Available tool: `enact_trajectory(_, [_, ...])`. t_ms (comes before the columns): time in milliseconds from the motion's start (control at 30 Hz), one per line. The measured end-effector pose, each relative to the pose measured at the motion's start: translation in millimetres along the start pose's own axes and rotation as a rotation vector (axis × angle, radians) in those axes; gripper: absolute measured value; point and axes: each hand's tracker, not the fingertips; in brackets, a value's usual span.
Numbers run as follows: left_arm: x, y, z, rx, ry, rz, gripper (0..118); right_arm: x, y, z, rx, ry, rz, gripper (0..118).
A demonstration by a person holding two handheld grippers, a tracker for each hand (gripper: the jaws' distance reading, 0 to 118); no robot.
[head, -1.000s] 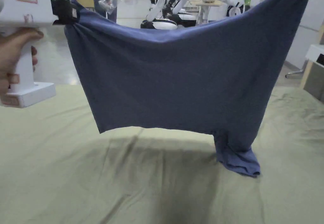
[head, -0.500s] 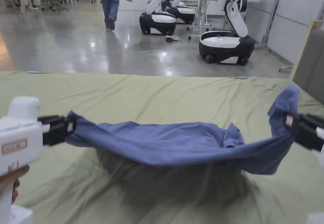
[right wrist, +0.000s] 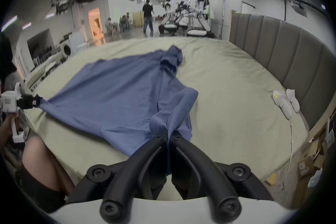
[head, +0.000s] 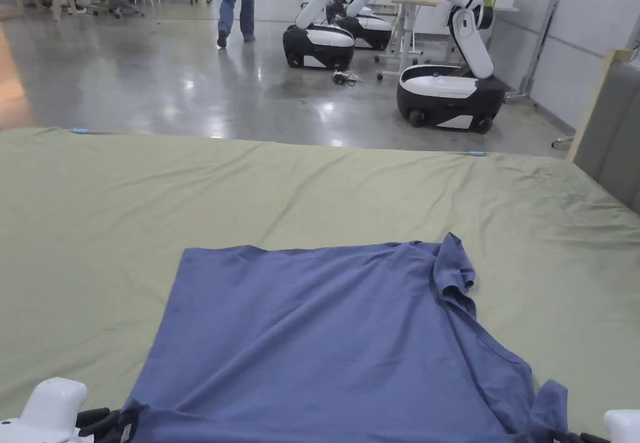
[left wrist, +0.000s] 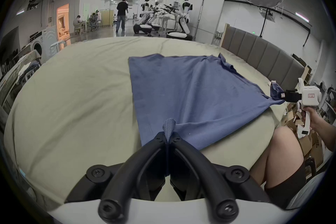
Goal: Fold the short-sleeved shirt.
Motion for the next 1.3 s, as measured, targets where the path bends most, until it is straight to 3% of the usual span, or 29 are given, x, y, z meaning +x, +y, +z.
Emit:
enact_trajectory(67, [0.8, -9.6, -4.6, -0.037, 0.007, -0.002, 0, -0.8, -7.0, -1.5, -0.019, 0.037, -0.063, 3])
enact_trajectory(133, [6.5, -14.3, -6.2, -0.047, 0.025, -0.029, 2, -5.4, -11.5, -1.3, -0.019, 0.019, -0.047, 5])
enact_trajectory(167, [10.9, -15.2, -6.2, -0.041, 0.030, -0.034, 7, -6.0, -14.0, 0.7, -0.013, 0.017, -0.051, 14])
enact_trajectory(200, [11.2, -15.9, -4.5, -0.021, 0.036, -0.005, 34, -4.0, -15.2, 2.5, -0.004, 0.025, -0.071, 56])
enact_trajectory(233, [8.7, -15.0, -1.4, 0.009, 0.048, 0.042, 71, -2.6, -15.7, 4.8, 0.010, 0.015, -0.094, 104])
enact_trajectory(267, [6.6, -12.4, 2.8, 0.030, 0.046, 0.087, 107, 0.4, -16.8, 7.5, 0.019, 0.017, -0.129, 117])
enact_trajectory(300, [5.4, -9.1, 10.2, 0.065, 0.034, 0.122, 115, 2.2, -18.4, 19.1, 0.132, 0.031, -0.179, 110])
enact_trajectory(367, [5.1, 0.6, 48.3, 0.206, 0.042, 0.117, 112, 0.9, -10.0, 36.8, 0.169, 0.037, -0.206, 113])
enact_trajectory(400, [11.5, 9.0, 68.5, 0.214, 0.069, 0.070, 112, 4.5, -7.4, 52.8, 0.177, 0.034, -0.191, 115])
enact_trajectory(533, [41.6, 11.3, 146.8, 0.422, 0.229, -0.068, 112, -1.3, -8.0, 128.8, 0.457, -0.054, -0.097, 118])
enact_trajectory(633, [75.5, 12.3, 182.1, 0.484, 0.185, -0.075, 94, -29.3, -6.4, 175.7, 0.610, -0.060, -0.073, 113])
enact_trajectory(667, [83.8, 9.8, 187.8, 0.474, 0.178, -0.067, 94, -37.1, -8.7, 184.3, 0.652, -0.076, -0.068, 113])
enact_trajectory(700, [94.0, 4.6, 187.6, 0.495, 0.192, -0.073, 38, -44.7, -9.8, 190.3, 0.700, -0.074, -0.050, 95])
enact_trajectory(733, [102.3, -1.0, 188.0, 0.524, 0.273, -0.088, 0, -52.6, -11.3, 192.5, 0.726, -0.110, -0.037, 59])
enact_trajectory(767, [98.9, -6.5, 179.2, 0.541, 0.325, -0.119, 0, -58.6, -12.9, 193.2, 0.732, -0.180, -0.023, 14])
enact_trajectory(800, [97.5, -6.0, 172.5, 0.486, 0.216, -0.142, 0, -61.9, -12.3, 194.7, 0.723, -0.147, -0.018, 1])
enact_trajectory(867, [92.6, -11.4, 158.2, 0.412, 0.173, -0.115, 0, -54.8, -10.2, 190.6, 0.697, -0.045, -0.073, 1])
enact_trajectory(1033, [67.6, -13.6, 113.4, 0.267, 0.132, -0.028, 0, -58.1, -13.2, 196.6, 0.698, -0.050, -0.081, 1])
enact_trajectory(1067, [55.8, -13.2, 98.3, 0.237, 0.117, 0.001, 8, -55.9, -13.3, 199.3, 0.700, -0.048, -0.084, 1])
enact_trajectory(1133, [35.7, -13.1, 71.1, 0.229, 0.111, 0.044, 88, -54.6, -16.0, 203.1, 0.700, -0.038, -0.095, 1])
enact_trajectory(1167, [28.4, -12.3, 55.2, 0.197, 0.079, 0.062, 117, -53.6, -16.1, 204.0, 0.697, -0.043, -0.092, 1])
enact_trajectory(1300, [-10.5, -18.6, 2.0, 0.015, 0.158, 0.087, 115, -46.1, -20.1, 206.2, 0.686, -0.085, -0.080, 1])
